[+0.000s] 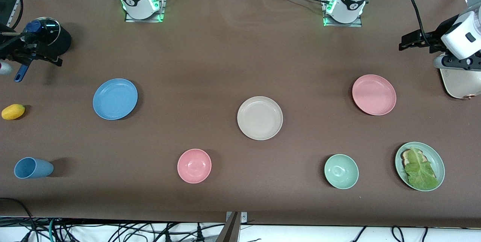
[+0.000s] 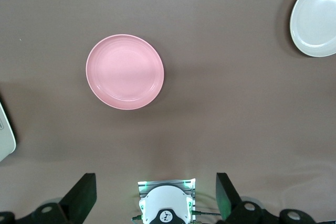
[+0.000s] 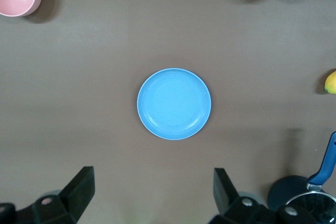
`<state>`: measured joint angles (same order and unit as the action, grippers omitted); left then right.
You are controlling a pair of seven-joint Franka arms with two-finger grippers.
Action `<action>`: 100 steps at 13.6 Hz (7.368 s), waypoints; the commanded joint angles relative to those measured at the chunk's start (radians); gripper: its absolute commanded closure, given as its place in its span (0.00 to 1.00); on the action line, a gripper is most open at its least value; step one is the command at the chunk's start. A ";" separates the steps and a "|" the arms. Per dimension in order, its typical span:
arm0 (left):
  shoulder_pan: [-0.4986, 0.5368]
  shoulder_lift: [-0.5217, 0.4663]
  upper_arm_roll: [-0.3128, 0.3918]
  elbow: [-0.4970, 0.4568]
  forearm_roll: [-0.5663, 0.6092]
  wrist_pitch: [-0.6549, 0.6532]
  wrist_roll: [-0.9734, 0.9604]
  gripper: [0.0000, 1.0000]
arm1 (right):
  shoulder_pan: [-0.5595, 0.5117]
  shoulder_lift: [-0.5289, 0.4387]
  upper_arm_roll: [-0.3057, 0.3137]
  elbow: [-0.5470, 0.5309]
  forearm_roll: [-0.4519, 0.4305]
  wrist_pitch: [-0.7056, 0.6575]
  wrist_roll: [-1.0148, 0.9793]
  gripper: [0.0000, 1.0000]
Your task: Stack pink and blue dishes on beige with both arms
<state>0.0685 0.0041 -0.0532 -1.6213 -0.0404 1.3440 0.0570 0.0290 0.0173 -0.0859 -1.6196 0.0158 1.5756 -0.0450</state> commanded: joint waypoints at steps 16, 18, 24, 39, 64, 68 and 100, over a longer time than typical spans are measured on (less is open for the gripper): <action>-0.038 0.232 -0.007 0.118 -0.015 0.015 -0.005 0.00 | -0.011 -0.008 0.012 0.007 -0.013 -0.019 0.002 0.00; -0.035 0.234 -0.007 0.119 -0.016 0.014 -0.006 0.00 | -0.011 -0.008 0.011 0.007 -0.013 -0.019 0.002 0.00; -0.056 0.228 -0.010 0.136 0.000 0.086 -0.006 0.00 | -0.011 -0.008 0.011 0.007 -0.013 -0.019 -0.012 0.00; -0.042 0.194 0.243 -0.150 -0.127 0.424 0.409 0.00 | -0.011 -0.008 0.011 0.007 -0.011 -0.020 -0.012 0.00; 0.189 0.493 0.283 -0.316 -0.483 0.747 0.894 0.01 | -0.011 -0.008 0.009 0.007 -0.011 -0.025 -0.013 0.00; 0.192 0.491 0.282 -0.354 -0.503 0.776 0.900 0.02 | -0.011 -0.008 0.009 0.007 -0.011 -0.029 -0.012 0.00; 0.088 0.429 0.280 -0.381 -0.521 0.834 0.893 1.00 | -0.011 -0.008 0.008 0.007 -0.011 -0.029 -0.012 0.00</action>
<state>0.1905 0.4705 0.2194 -1.9952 -0.5403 2.1831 0.9666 0.0289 0.0173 -0.0862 -1.6196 0.0155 1.5619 -0.0474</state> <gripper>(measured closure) 0.956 0.000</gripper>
